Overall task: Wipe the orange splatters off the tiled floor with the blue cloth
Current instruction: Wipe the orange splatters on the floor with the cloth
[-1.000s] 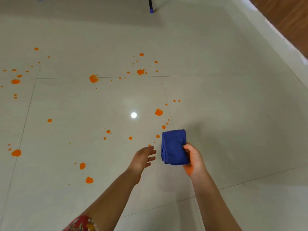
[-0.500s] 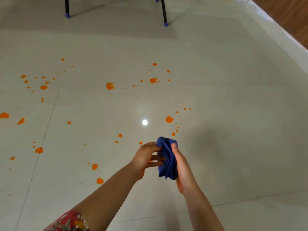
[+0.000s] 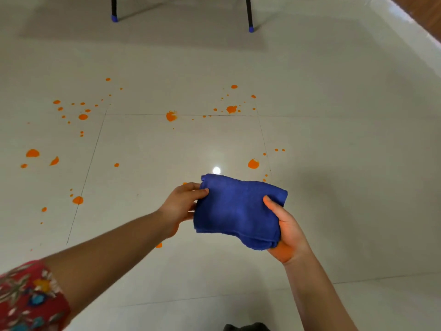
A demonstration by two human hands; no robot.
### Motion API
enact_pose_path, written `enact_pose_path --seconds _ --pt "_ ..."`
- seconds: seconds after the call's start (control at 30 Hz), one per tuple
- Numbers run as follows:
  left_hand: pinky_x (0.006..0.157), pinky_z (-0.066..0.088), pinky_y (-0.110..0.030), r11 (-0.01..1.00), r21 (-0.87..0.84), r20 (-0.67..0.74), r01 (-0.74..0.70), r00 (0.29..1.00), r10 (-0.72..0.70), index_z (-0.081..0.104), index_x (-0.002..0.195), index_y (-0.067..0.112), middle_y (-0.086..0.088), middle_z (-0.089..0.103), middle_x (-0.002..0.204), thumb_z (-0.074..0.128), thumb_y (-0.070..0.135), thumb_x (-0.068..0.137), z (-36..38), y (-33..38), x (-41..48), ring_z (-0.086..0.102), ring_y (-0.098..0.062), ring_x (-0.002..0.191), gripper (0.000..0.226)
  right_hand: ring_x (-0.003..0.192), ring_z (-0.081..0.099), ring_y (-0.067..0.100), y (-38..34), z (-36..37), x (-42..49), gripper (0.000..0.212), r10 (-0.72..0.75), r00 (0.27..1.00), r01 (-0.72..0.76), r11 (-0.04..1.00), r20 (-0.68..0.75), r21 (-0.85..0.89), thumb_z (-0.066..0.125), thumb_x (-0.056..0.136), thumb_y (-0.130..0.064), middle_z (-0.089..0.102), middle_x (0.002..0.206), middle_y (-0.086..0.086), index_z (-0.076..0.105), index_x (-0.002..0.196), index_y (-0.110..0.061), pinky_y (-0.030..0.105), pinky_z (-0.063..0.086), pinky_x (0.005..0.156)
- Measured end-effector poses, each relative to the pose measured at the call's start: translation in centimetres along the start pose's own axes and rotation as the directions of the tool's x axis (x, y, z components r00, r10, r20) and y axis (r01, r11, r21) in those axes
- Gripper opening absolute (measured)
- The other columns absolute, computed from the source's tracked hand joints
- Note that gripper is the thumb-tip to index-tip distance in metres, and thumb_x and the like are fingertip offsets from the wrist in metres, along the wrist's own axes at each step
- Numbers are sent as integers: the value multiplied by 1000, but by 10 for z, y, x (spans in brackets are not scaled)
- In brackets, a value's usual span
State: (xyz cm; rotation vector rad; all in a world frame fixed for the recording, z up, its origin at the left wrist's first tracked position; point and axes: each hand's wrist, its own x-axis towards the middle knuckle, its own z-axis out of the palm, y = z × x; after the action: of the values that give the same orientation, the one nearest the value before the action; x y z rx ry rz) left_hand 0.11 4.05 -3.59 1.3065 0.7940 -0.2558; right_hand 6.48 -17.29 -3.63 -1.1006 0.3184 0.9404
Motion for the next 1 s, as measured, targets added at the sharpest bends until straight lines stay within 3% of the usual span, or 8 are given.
enact_pose_path --seconds 0.1,0.2,0.37,0.5,0.57,0.7,0.8,1.0 --pt "68 46 -24 989 145 -77 -36 996 48 60 111 18 -3 67 109 45 22 98 -1 -29 9 63 -17 88 20 70 68 29 3 -7 -2 43 -9 982 5 1000 -190 -19 38 101 -40 72 84 14 65 96 -6 28 49 54" --pt "74 44 -25 862 500 -75 -84 987 140 60 113 26 6 65 114 54 28 93 -18 -49 19 60 -14 102 21 73 58 22 6 -23 10 22 -328 875 205 917 -356 -342 48 99 -31 63 82 4 58 100 -11 27 41 55" --pt "89 43 -26 668 734 -5 -123 983 186 58 118 30 12 60 123 56 31 92 -45 -61 23 55 -9 115 26 84 56 3 29 -42 33 47 -724 690 292 255 19 -922 56 90 -11 60 108 -7 44 136 -12 21 39 75" --pt "84 39 -24 486 864 43 -128 982 182 48 129 35 13 49 137 53 37 93 -49 -68 20 54 -12 116 37 102 58 16 81 -57 41 40 -426 902 80 11 68 -997 63 70 -52 61 112 -7 51 103 -32 33 44 84" --pt "89 40 -26 399 904 98 -152 984 151 41 135 35 14 42 144 54 38 92 -46 -70 22 49 -13 122 46 130 44 28 104 -61 54 61 -409 912 -21 -135 36 -991 53 63 -73 51 138 -1 54 109 -33 44 42 98" --pt "106 34 -33 233 960 138 -155 987 85 19 150 26 9 22 156 56 36 90 -38 -68 44 26 -14 141 71 146 15 39 123 -55 96 69 -571 820 -167 -297 35 -940 28 89 -63 17 160 9 27 150 -30 62 19 110" --pt "113 26 -33 207 972 99 -114 992 79 5 152 19 5 6 161 59 36 89 -22 -71 63 11 -13 147 85 144 23 37 146 -69 101 62 -538 839 -166 -403 86 -900 24 95 -53 24 159 5 24 151 -29 67 27 106" --pt "118 14 -31 272 958 50 -90 987 150 -3 152 18 5 -13 160 60 44 87 -5 -112 69 -2 -12 148 94 139 32 32 117 -114 102 58 -625 778 -301 -283 -63 -911 28 93 -54 31 156 1 38 146 -31 58 32 102"
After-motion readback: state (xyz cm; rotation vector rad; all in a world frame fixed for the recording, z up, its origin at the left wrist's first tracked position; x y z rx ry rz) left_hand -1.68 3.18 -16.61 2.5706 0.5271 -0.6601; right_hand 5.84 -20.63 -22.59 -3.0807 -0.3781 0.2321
